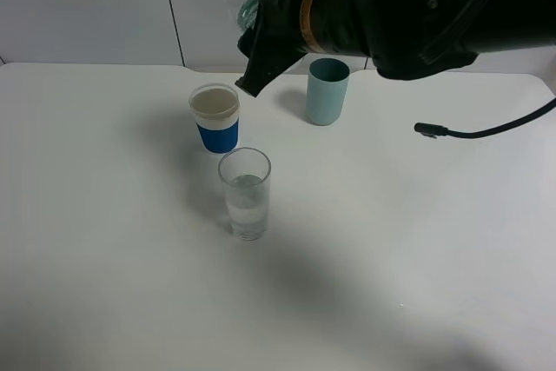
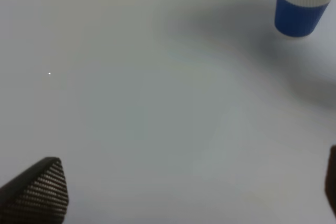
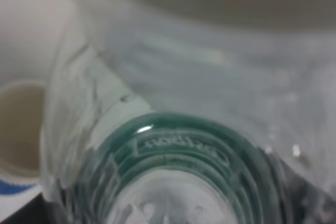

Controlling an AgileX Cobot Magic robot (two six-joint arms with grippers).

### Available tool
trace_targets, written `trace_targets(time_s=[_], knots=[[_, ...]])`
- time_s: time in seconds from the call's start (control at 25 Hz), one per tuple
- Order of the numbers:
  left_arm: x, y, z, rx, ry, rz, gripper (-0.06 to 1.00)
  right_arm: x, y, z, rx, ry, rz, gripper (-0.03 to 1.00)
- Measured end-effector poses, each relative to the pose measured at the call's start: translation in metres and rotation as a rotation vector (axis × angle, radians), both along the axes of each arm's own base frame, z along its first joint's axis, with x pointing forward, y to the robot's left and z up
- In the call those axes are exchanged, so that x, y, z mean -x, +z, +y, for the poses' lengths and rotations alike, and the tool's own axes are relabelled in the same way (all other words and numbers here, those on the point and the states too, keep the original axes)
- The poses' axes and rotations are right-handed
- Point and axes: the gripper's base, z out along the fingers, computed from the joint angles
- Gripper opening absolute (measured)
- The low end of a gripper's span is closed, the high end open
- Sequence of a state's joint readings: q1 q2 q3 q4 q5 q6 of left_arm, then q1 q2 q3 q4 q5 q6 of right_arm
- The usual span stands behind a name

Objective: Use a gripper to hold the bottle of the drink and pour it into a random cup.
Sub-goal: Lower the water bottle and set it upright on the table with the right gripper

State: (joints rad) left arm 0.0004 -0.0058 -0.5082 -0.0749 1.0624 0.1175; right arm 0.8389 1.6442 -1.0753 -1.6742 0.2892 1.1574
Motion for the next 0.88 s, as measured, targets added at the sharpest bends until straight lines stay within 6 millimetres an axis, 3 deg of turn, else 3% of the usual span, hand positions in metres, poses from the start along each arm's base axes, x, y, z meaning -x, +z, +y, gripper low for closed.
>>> trace_targets(time_s=[0.16,0.44,0.68,0.88], knots=[[0.000,0.000,0.000,0.000,0.000,0.000,0.99,0.003,0.015,-0.011,-0.094,-0.050,0.028,0.57],[0.000,0.000,0.000,0.000,0.000,0.000,0.99,0.010,0.024,-0.030,-0.167,-0.114,0.104,0.57],[0.000,0.000,0.000,0.000,0.000,0.000,0.99,0.020,0.039,-0.036,-0.190,-0.041,0.127,0.57],[0.000,0.000,0.000,0.000,0.000,0.000,0.99,0.015,0.043,-0.046,-0.228,-0.036,0.156,0.57]])
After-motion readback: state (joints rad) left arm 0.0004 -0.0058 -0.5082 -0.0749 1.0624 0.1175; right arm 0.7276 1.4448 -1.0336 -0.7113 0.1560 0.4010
